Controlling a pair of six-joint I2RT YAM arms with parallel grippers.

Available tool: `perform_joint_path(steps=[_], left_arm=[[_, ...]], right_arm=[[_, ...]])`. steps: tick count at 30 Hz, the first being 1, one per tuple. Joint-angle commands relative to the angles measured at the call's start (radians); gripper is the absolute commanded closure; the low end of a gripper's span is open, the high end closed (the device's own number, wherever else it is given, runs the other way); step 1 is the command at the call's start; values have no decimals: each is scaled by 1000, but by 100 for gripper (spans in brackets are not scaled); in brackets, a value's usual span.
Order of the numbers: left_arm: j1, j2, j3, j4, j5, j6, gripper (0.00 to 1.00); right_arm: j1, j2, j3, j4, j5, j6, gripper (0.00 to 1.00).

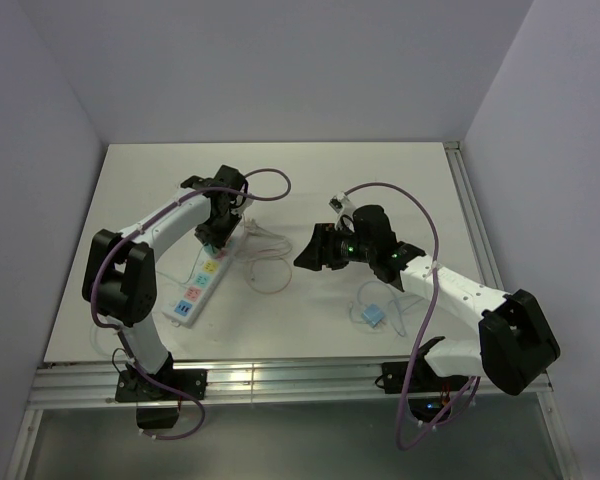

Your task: Insert the plug

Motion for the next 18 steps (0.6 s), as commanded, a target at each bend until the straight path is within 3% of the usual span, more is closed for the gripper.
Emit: perform_joint_path(steps=[1, 18], left_arm=[[1, 12, -12, -31, 37, -27, 100], [1, 4, -27, -37, 73, -47, 100]], right_arm=[[-9, -1, 2, 32, -6, 1, 25], [-9, -4, -1, 34, -9, 2, 25]])
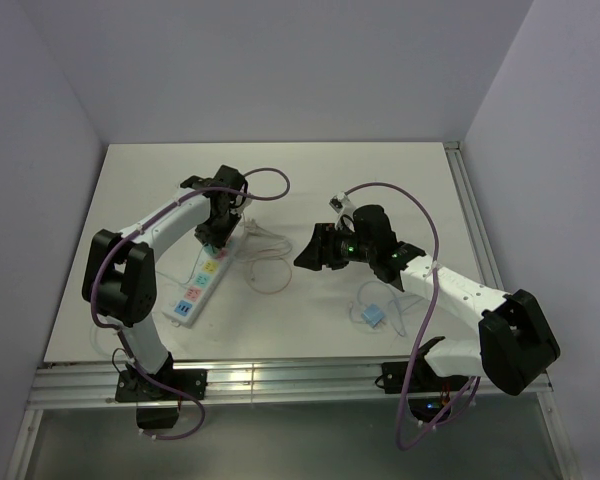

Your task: Insert the plug

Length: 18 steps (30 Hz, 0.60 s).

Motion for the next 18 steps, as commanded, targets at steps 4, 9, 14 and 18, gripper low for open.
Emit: perform_joint_path(steps=[4, 9, 14, 18], left_arm=[[1, 6, -26, -43, 86, -21, 100], [1, 12, -17, -55, 94, -30, 100], [-2, 12, -36, -63, 83, -47, 100], [-1, 8, -55, -40, 80, -42, 100]], right_arm=[[-6, -1, -1, 36, -12, 0, 25], [-6, -3, -2, 36, -11, 0, 25], [-8, 2, -2, 41, -14, 3, 25], [-8, 8, -4, 48, -20, 8, 25]])
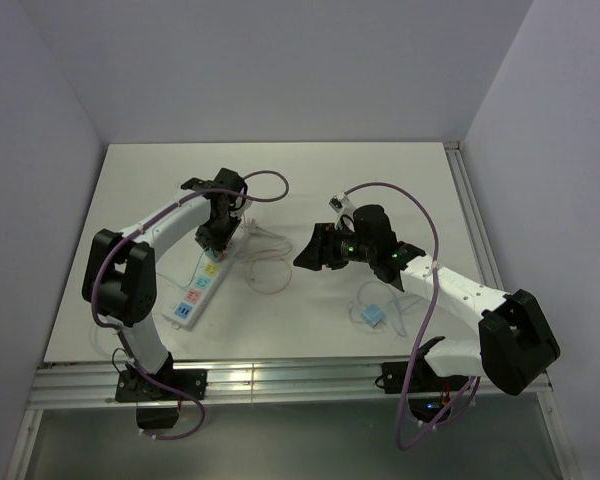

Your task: Insert the plug

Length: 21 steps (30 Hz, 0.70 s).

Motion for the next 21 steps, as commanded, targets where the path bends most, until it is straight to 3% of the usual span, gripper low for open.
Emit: perform_joint_path(steps=[1, 15, 21], left_arm=[[-2, 19, -29, -34, 46, -15, 100], [-33, 69, -78, 79, -89, -23, 100], [-42, 105, -146, 156, -40, -23, 100]], right_arm=[[-8, 9, -2, 41, -12, 7, 25], [-8, 5, 2, 30, 4, 0, 25], [-8, -2, 4, 21, 14, -4, 25]])
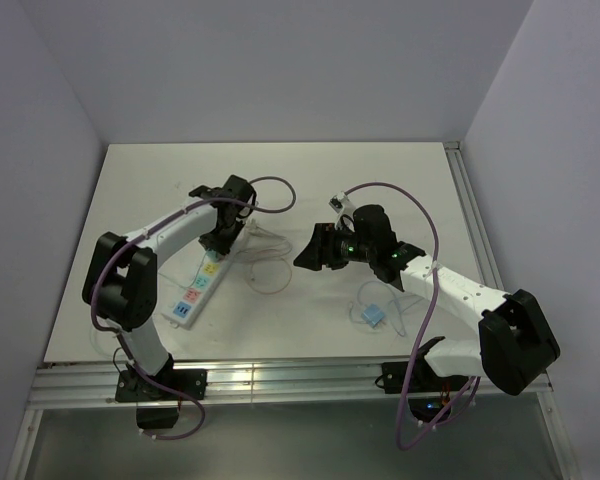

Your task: Insert the plug

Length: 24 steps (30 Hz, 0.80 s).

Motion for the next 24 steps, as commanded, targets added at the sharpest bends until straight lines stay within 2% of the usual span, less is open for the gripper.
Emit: perform_joint_path(steps=[1, 5, 11, 18, 22, 24], left_arm=[[13, 115, -106, 108, 61, -5, 100], [37, 143, -114, 130, 105, 1, 100], [91, 175, -43, 69, 187, 21, 100], [141, 212, 31, -30, 366, 79, 100], [148, 271, 57, -59, 310, 64, 100], [132, 267, 46, -21, 300, 67, 100]], right_arm=[[-8, -2, 4, 20, 14, -7, 25], [-8, -3, 9, 11, 17, -8, 25], [-8, -5, 18, -1, 23, -11, 25], [-8, 14, 38, -15, 17, -11, 25], [-8, 20, 44, -15, 16, -8, 25], [-8, 32, 48, -7, 12, -5, 25]])
